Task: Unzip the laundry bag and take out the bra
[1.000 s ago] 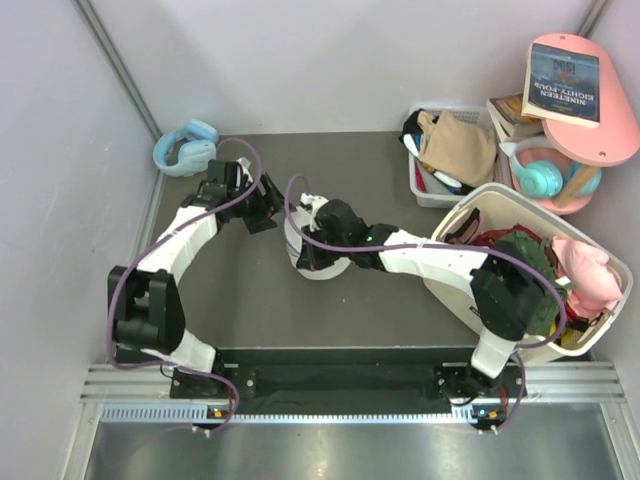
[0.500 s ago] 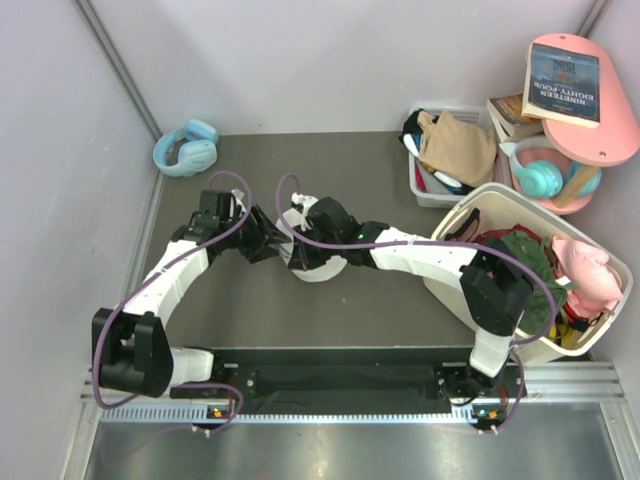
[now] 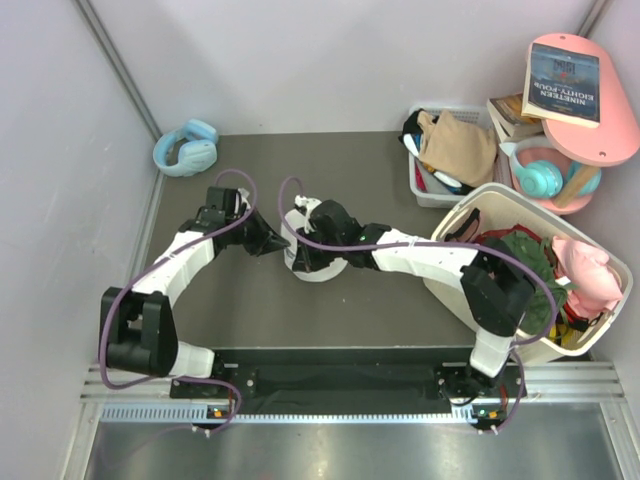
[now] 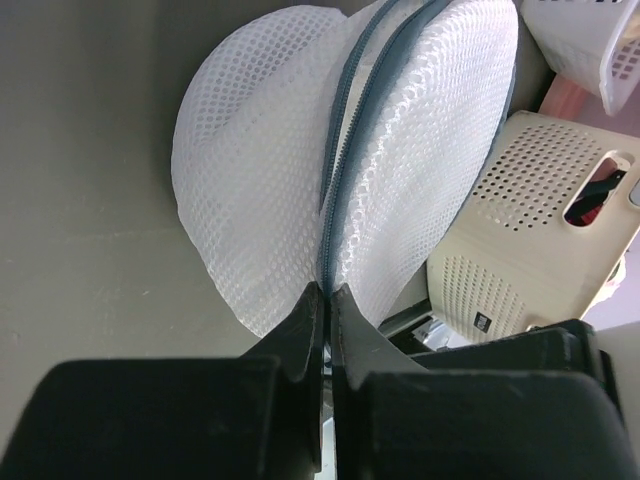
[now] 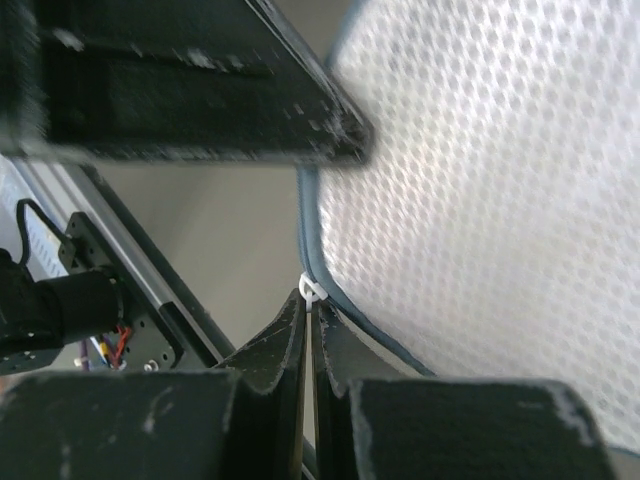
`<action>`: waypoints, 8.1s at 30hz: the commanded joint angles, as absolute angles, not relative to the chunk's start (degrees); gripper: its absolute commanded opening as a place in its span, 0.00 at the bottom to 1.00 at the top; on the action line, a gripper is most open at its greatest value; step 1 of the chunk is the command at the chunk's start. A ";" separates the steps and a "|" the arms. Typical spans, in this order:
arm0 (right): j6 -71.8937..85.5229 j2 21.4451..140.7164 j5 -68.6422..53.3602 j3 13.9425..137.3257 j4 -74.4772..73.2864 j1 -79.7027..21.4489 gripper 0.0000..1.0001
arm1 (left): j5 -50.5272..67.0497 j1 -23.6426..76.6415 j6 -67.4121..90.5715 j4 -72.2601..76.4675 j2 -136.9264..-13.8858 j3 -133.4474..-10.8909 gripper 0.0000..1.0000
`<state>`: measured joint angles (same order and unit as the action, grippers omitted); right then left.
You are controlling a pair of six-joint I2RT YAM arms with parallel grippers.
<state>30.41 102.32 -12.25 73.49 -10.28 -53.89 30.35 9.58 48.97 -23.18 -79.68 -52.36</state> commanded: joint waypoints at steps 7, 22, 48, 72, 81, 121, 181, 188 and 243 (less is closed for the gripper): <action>28.66 92.03 -10.99 62.76 -10.02 -46.86 0.00 | 30.14 7.21 44.74 -21.18 -81.12 -56.86 0.00; 23.20 95.36 -12.56 70.66 -15.12 -47.02 0.00 | 30.32 7.29 39.56 -22.93 -95.00 -74.52 0.23; 25.93 107.14 -17.58 82.18 -13.71 -52.82 0.00 | 29.00 7.29 43.68 -24.52 -79.98 -55.90 0.55; 26.45 100.99 -15.73 73.58 -13.10 -50.01 0.00 | 27.86 6.15 40.26 -24.70 -84.02 -58.36 0.00; 25.67 96.51 -14.68 67.76 -12.39 -45.35 0.00 | 25.75 4.75 35.60 -27.95 -84.72 -60.82 0.00; 23.99 109.51 -19.86 84.46 -15.91 -53.35 0.00 | 31.99 4.92 40.69 -23.47 -78.83 -52.74 0.61; 20.48 100.99 -17.31 73.39 -18.28 -45.26 0.00 | 27.86 3.52 31.55 -27.95 -88.95 -62.84 0.00; 19.25 99.85 -17.23 70.85 -18.37 -42.19 0.00 | 27.69 2.64 29.62 -29.27 -88.42 -62.58 0.00; 5.54 110.73 -5.36 111.95 -41.75 -45.95 0.60 | 25.93 -5.27 23.91 -37.17 -76.65 -57.83 0.85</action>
